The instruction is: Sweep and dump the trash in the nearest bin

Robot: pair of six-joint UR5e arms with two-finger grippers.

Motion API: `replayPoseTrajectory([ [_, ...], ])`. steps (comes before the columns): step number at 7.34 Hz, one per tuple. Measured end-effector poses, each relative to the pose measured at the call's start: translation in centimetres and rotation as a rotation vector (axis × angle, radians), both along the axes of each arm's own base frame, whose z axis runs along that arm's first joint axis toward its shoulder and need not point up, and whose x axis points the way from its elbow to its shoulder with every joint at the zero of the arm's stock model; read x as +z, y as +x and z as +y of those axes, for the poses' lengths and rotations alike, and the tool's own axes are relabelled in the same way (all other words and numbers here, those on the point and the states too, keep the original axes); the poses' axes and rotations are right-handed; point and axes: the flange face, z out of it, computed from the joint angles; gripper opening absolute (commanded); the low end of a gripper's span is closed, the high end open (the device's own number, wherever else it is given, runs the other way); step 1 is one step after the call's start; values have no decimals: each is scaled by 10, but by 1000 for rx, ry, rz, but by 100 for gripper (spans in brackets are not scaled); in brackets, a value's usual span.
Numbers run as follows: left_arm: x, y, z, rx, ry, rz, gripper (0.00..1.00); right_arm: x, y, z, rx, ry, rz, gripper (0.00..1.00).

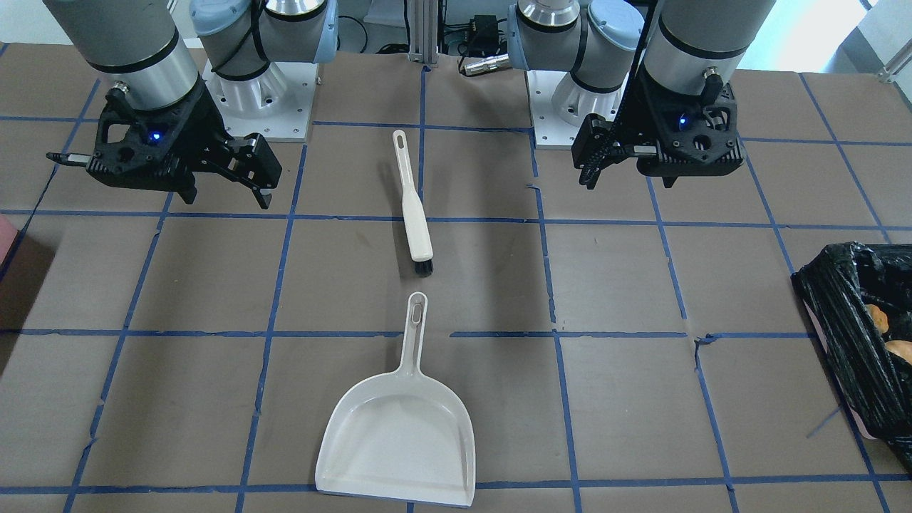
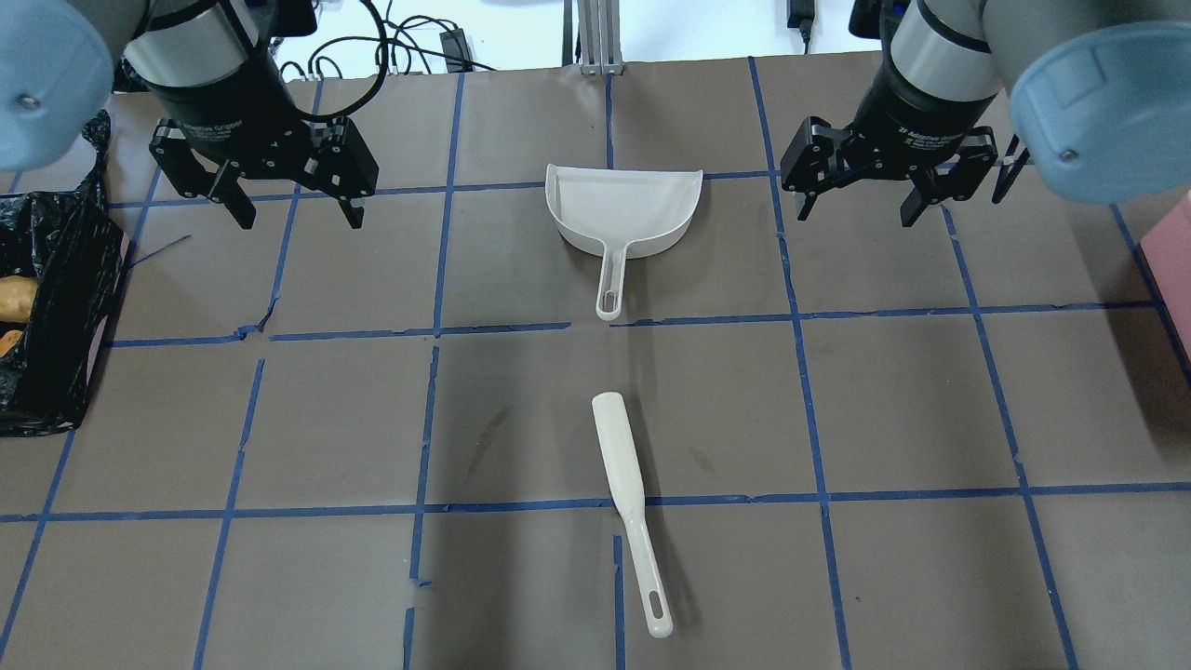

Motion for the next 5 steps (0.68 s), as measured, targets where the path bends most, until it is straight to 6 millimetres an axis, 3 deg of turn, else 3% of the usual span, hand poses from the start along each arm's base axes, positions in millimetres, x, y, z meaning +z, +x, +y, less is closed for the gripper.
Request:
replayPoseTrajectory([
  [5, 0, -2, -2, 17, -3, 28, 100, 2, 1, 2, 3, -5, 0, 100],
])
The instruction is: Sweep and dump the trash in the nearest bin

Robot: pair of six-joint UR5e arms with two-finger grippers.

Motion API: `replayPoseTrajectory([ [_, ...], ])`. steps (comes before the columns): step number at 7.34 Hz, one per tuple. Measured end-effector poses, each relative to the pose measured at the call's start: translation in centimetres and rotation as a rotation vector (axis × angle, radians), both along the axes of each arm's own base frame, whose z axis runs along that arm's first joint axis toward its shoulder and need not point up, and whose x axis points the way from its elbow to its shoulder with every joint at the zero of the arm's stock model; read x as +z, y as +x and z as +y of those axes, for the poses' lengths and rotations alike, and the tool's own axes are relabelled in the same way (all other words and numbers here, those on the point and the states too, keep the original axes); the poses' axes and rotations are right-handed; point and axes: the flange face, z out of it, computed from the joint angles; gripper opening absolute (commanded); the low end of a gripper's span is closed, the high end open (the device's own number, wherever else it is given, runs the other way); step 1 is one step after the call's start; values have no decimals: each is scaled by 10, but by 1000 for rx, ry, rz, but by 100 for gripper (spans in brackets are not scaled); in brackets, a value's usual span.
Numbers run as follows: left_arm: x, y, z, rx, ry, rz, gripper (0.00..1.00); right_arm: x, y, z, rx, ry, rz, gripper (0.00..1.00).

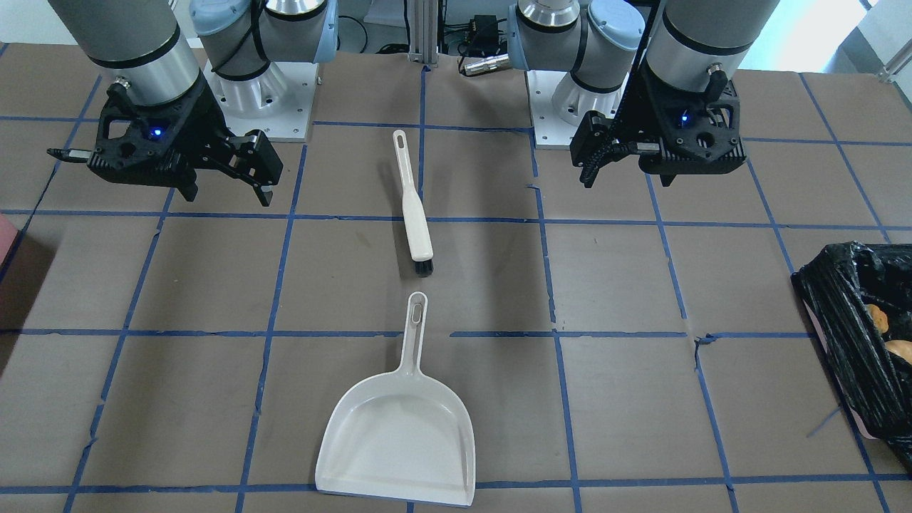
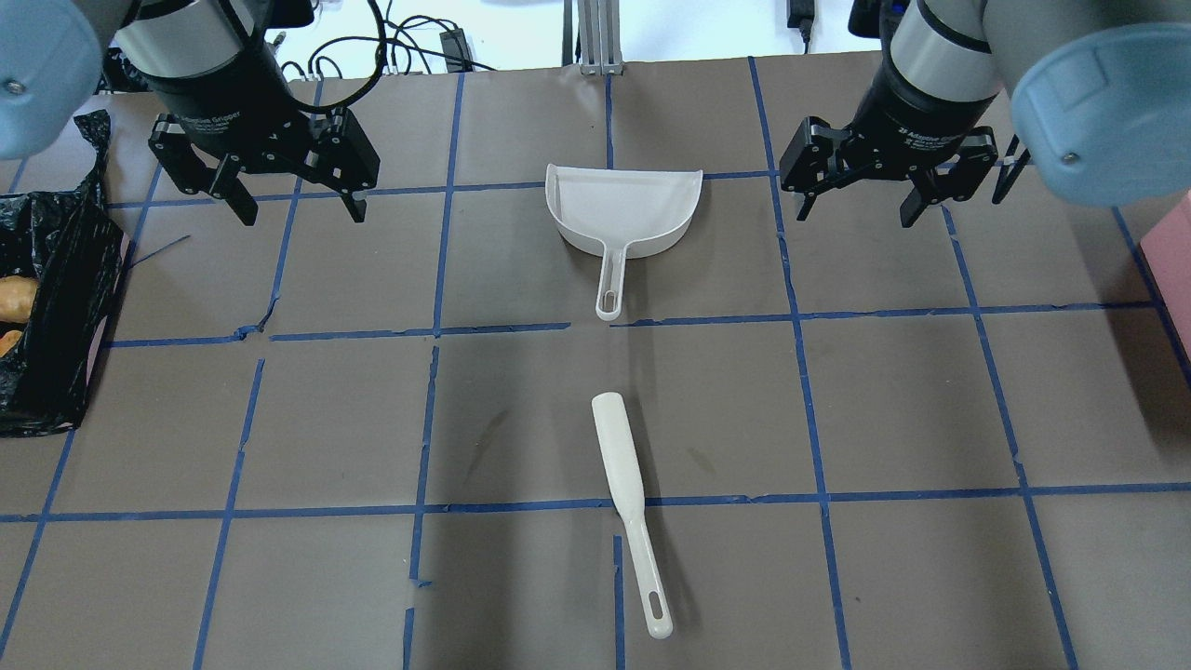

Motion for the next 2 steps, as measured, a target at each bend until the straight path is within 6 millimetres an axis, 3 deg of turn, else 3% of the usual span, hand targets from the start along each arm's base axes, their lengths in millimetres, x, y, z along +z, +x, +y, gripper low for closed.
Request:
replayPoseTrajectory([
  [2, 0, -1, 0, -1, -2, 4, 100, 1, 0, 0, 0, -1, 0, 100],
])
